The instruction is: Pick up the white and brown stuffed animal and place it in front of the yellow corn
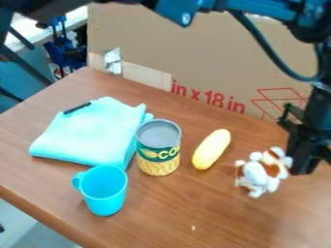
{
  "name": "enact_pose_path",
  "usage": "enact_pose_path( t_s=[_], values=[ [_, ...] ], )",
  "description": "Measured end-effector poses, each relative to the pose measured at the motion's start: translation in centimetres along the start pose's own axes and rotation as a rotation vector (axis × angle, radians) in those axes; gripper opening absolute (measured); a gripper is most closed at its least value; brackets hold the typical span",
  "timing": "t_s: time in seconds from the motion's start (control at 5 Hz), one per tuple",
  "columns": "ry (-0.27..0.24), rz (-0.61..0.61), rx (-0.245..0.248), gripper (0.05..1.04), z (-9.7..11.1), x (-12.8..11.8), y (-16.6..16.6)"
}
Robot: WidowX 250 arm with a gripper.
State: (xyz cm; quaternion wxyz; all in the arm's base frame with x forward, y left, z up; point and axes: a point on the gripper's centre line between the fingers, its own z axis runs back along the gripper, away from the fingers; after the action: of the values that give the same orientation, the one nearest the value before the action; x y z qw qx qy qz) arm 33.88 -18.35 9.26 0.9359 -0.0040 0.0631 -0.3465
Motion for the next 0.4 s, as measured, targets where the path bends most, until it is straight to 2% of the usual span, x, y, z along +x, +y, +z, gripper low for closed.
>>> enact_pose_path(
  t_s=[0.2,0.4],
  values=[
    [-0.030,0.059,0.000,0.073,-0.3,-1.1,2.2],
    [-0.067,0.109,-0.035,0.073,-0.5,-1.5,3.8]
  ],
)
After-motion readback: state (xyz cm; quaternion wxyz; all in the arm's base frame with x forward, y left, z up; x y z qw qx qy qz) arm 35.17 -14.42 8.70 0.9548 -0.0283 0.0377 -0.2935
